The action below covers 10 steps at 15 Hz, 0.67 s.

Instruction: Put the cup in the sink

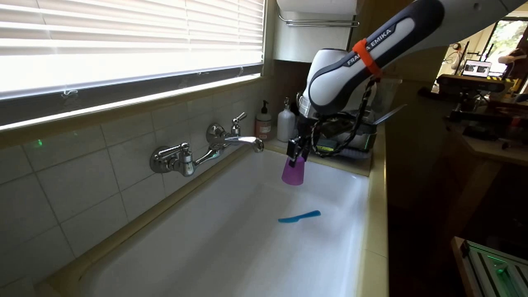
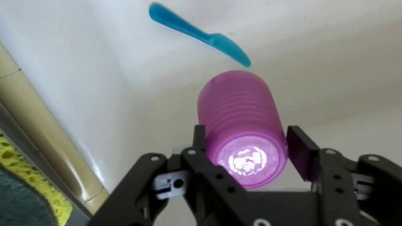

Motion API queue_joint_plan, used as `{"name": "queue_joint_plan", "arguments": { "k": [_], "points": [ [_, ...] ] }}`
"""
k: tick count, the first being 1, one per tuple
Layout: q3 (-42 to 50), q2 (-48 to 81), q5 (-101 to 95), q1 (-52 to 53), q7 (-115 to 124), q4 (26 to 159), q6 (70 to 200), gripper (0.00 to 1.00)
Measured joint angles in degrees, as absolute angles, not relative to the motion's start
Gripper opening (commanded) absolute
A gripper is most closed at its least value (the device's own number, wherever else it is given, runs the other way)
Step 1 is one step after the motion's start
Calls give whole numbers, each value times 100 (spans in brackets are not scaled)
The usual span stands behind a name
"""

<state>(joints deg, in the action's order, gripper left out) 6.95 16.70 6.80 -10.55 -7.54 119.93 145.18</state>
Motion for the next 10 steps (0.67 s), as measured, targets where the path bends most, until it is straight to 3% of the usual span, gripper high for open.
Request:
{"name": "queue_joint_plan", "arguments": {
  "k": [10],
  "points": [
    [455, 3177, 757, -1375, -1331, 10953, 14562, 40]
  ]
}}
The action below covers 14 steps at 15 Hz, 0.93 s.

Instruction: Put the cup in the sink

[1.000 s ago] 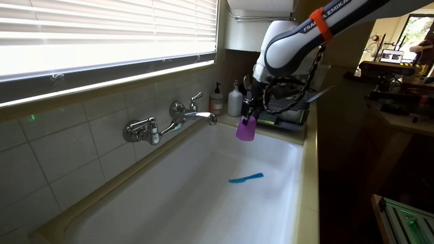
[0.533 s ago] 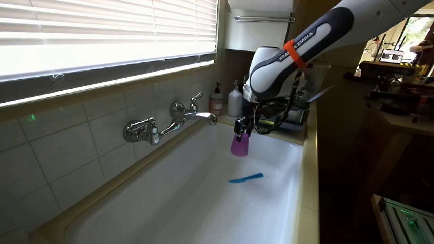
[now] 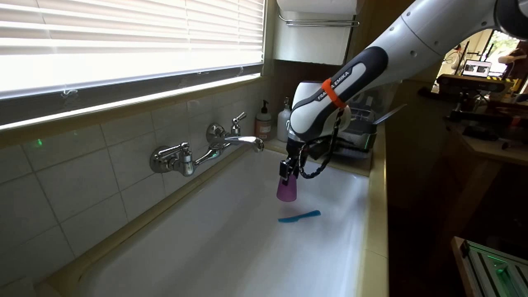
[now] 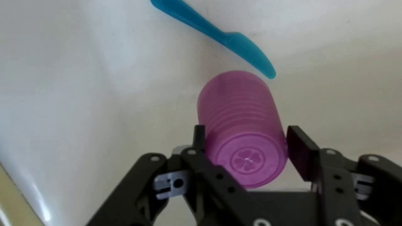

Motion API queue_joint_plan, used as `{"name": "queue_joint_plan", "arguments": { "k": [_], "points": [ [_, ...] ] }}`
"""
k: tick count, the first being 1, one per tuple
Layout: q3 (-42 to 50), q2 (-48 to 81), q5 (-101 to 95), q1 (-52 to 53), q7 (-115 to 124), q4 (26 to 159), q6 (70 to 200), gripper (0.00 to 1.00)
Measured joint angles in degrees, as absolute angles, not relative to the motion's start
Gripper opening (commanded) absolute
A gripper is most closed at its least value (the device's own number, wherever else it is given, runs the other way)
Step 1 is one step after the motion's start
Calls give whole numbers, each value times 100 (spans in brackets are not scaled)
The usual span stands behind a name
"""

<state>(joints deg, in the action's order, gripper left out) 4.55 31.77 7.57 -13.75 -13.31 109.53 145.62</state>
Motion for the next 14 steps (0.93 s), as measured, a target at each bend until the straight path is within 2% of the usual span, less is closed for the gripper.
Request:
{"name": "queue_joint_plan", "arguments": {
  "k": [11, 12, 14],
  "points": [
    [343, 4284, 711, -1454, -1481, 9959, 14574, 40],
    [343, 4343, 708, -1456, -1481, 9903, 14574, 84],
    [343, 4433, 701, -1460, -1481, 9809, 14574, 97]
  ]
}}
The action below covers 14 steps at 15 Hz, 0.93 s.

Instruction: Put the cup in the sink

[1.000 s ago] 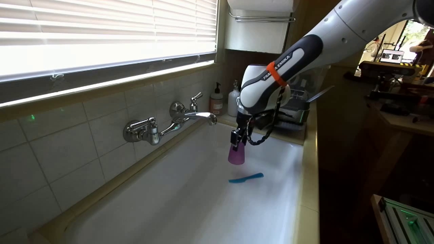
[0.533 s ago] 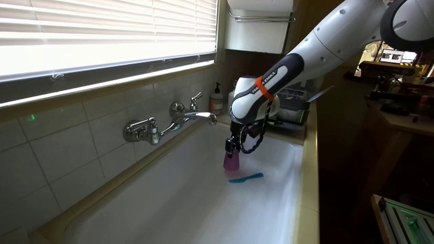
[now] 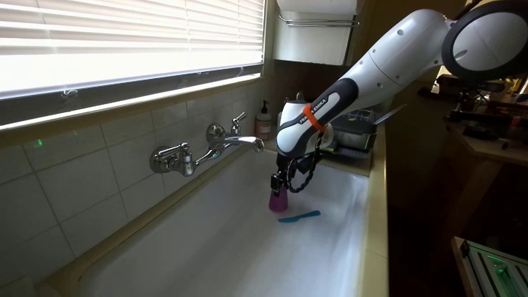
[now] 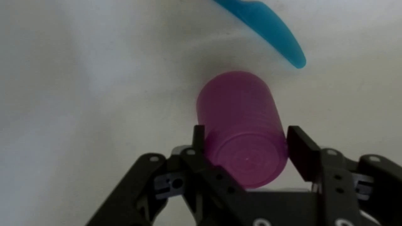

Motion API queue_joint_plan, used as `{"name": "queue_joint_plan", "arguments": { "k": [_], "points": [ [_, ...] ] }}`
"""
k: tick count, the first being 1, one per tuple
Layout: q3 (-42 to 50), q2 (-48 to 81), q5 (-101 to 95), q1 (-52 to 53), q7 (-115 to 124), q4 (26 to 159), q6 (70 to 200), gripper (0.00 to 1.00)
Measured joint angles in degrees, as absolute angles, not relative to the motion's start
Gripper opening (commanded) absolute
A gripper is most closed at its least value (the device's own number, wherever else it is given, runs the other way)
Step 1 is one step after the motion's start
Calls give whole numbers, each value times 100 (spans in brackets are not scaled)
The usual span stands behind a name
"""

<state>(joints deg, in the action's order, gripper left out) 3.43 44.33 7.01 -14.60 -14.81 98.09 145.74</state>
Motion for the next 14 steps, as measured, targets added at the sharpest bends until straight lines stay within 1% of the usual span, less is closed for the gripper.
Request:
{"name": "queue_joint_plan", "arguments": {
  "k": [1, 14],
  "points": [
    [343, 4471, 699, -1463, -1481, 9763, 14574, 100],
    [266, 4328, 671, -1414, -1414, 9641, 14573, 100]
  ]
}}
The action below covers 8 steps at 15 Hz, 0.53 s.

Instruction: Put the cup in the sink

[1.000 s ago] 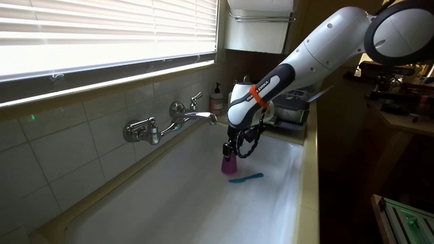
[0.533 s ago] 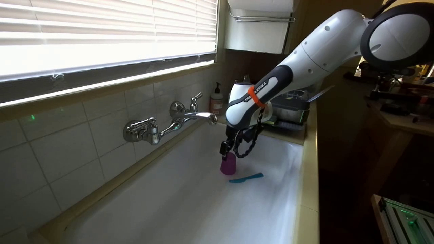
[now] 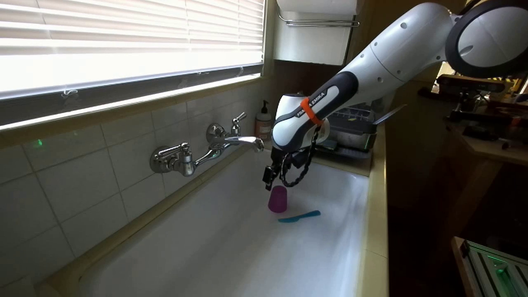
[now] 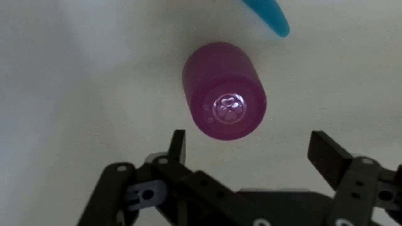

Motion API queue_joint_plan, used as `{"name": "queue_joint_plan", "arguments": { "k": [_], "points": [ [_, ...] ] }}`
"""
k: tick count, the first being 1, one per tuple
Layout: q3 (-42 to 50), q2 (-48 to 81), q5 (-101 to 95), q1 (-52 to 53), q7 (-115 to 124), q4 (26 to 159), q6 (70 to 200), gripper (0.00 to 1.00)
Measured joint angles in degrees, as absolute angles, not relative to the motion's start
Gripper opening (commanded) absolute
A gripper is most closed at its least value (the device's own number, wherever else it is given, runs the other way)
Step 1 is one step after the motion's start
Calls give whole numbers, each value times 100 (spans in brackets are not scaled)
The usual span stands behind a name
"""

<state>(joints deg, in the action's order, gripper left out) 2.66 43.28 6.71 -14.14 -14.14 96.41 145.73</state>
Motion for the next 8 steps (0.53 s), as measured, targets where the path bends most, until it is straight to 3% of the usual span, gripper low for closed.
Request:
{"name": "queue_joint_plan", "arguments": {
  "k": [8],
  "points": [
    [351, 3466, 583, -1393, -1151, 10102, 14118, 100]
  ]
}}
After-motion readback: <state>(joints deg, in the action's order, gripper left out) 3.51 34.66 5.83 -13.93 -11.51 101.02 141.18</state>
